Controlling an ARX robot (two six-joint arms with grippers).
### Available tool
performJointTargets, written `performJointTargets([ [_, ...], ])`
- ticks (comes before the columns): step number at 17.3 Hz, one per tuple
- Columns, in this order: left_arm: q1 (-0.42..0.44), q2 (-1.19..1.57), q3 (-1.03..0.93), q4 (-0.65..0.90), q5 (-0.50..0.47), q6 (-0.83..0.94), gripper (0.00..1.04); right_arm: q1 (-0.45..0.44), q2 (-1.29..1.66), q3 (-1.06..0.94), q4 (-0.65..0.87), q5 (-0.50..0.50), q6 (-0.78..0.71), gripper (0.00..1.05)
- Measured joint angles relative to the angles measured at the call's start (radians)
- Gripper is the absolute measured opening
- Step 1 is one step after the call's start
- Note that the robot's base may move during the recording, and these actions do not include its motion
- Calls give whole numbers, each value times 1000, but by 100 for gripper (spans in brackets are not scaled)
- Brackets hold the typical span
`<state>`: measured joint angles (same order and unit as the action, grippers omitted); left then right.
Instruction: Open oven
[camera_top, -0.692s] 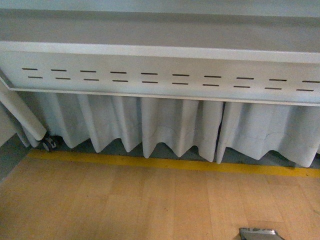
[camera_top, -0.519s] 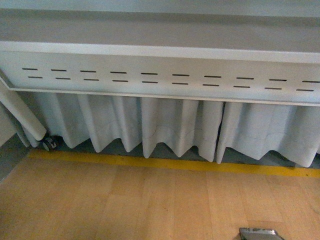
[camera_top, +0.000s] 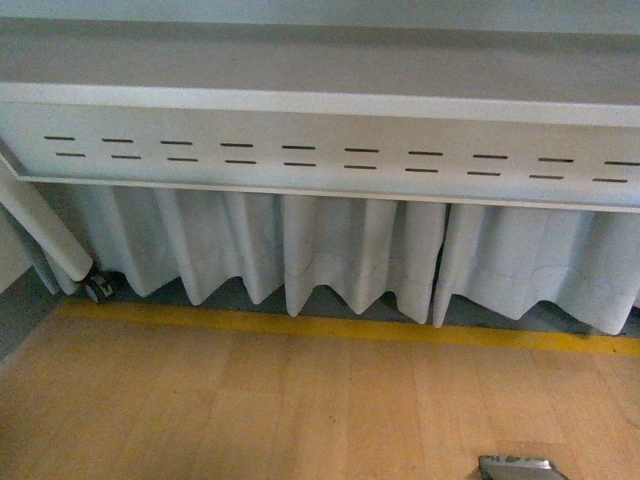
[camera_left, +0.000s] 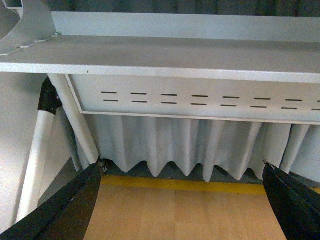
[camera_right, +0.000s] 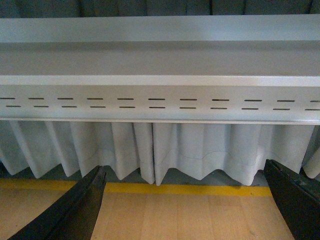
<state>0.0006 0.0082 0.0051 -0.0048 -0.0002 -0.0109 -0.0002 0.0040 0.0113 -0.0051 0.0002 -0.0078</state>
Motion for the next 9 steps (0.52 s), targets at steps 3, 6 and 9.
performJointTargets([
  [3, 0, 0, 0, 0, 0, 0, 98, 0, 0, 0, 0, 0, 0, 98],
  [6, 0, 0, 0, 0, 0, 0, 98, 0, 0, 0, 0, 0, 0, 98],
  [9, 0, 0, 0, 0, 0, 0, 98, 0, 0, 0, 0, 0, 0, 98],
])
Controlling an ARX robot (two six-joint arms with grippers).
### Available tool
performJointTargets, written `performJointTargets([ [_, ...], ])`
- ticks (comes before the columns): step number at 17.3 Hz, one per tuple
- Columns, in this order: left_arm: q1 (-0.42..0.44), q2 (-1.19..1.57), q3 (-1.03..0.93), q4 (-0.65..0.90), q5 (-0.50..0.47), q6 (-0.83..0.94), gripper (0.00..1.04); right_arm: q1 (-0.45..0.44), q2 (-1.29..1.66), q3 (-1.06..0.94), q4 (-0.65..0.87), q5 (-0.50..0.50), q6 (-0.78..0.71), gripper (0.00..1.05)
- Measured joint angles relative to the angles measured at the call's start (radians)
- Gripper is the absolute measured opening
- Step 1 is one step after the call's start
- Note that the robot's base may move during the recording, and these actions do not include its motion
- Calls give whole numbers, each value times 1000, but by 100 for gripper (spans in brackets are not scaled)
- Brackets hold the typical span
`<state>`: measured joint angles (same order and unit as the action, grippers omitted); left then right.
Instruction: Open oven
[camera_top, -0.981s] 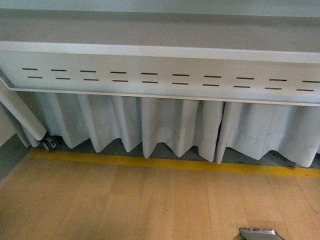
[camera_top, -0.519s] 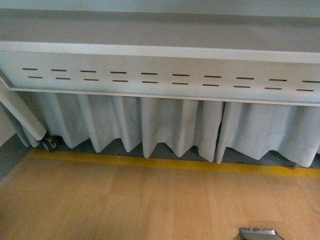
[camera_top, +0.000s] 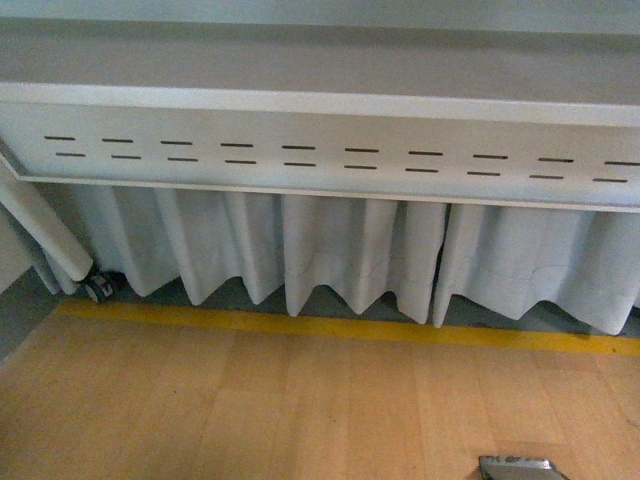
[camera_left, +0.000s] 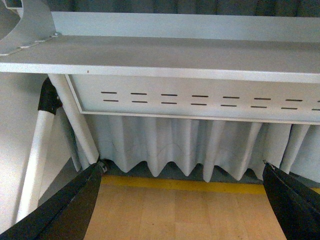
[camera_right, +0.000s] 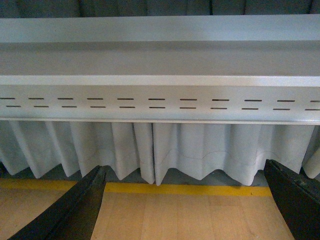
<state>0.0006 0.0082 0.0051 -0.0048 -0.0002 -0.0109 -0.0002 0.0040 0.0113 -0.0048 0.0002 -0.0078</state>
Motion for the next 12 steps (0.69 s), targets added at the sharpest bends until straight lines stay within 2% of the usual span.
performJointTargets([
  [12, 0, 0, 0, 0, 0, 0, 98, 0, 0, 0, 0, 0, 0, 98],
])
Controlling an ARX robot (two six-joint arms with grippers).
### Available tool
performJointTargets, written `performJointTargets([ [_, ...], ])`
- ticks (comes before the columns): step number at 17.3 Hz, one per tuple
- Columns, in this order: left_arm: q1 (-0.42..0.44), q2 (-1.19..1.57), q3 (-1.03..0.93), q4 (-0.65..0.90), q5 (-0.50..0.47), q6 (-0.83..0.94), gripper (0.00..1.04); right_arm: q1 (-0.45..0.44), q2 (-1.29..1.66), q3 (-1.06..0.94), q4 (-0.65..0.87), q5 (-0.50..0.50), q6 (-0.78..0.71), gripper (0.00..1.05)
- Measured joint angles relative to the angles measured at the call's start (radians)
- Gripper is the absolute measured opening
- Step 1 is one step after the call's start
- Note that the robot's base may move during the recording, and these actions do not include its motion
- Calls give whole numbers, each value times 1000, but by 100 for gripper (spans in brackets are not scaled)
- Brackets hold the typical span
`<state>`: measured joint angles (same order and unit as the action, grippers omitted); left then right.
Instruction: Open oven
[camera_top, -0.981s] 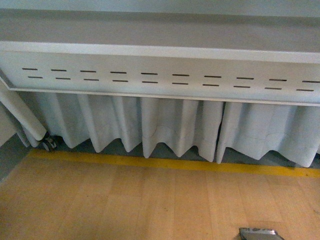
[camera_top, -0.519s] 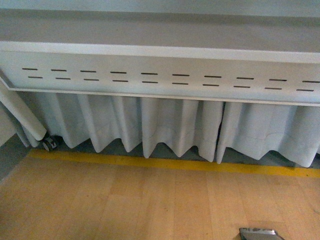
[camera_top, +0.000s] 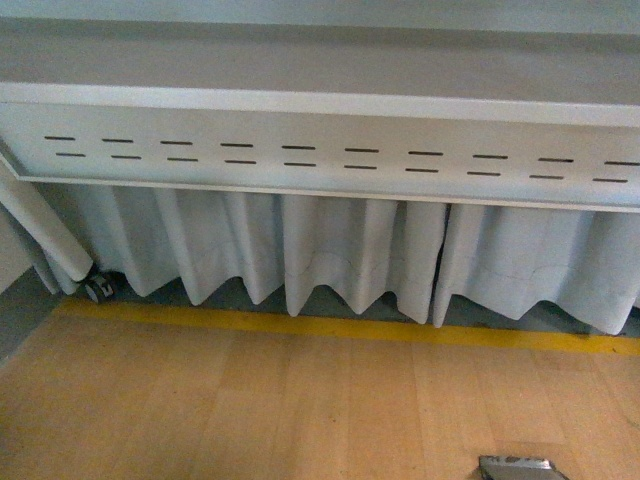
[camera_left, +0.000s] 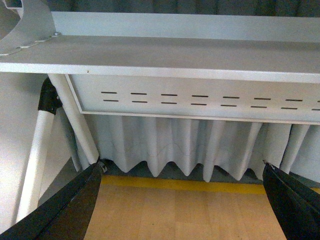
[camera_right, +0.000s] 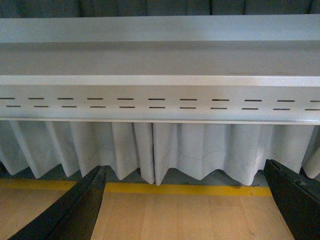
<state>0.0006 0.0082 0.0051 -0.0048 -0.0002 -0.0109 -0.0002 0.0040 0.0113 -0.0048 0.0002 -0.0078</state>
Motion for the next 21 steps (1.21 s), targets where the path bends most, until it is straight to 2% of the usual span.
performJointTargets([
  [21, 0, 0, 0, 1, 0, 1, 98, 0, 0, 0, 1, 0, 0, 98],
])
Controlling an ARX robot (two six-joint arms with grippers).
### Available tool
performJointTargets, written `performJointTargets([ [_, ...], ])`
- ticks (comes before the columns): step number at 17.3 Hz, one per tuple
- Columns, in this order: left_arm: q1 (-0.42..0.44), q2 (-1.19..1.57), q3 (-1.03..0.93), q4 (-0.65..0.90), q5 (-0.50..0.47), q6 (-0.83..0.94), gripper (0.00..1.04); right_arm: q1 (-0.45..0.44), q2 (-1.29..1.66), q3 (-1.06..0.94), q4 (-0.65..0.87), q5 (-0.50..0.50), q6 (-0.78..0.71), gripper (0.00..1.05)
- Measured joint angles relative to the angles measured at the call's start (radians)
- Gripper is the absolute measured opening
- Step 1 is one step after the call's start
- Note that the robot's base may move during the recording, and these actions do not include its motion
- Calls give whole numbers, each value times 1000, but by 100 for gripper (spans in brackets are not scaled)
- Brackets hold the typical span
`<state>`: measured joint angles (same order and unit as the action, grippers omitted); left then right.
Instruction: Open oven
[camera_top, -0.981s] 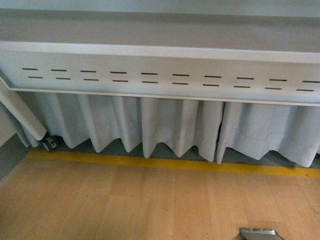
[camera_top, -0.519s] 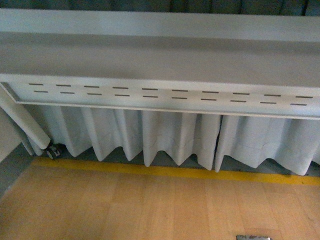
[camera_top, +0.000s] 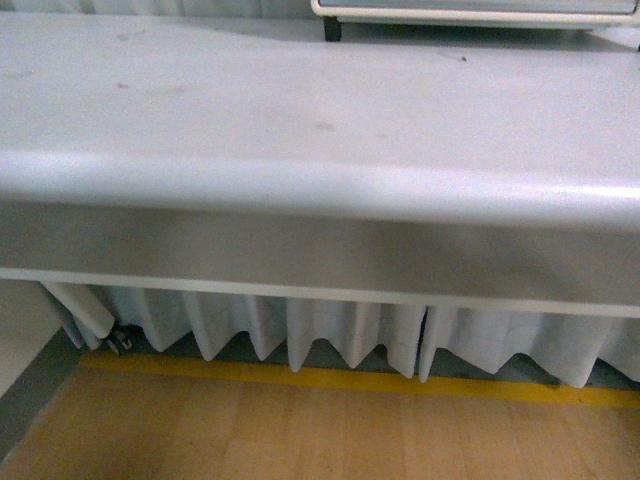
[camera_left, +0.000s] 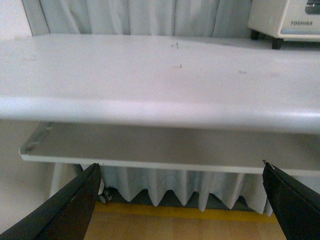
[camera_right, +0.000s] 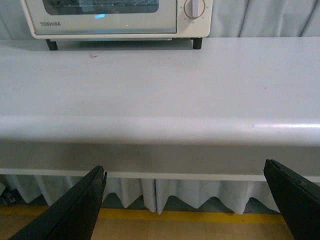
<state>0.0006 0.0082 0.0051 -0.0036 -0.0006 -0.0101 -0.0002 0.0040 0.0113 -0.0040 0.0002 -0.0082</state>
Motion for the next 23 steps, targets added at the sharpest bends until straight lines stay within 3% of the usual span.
performJointTargets([
  [23, 0, 0, 0, 0, 1, 0, 98, 0, 0, 0, 0, 0, 0, 98],
])
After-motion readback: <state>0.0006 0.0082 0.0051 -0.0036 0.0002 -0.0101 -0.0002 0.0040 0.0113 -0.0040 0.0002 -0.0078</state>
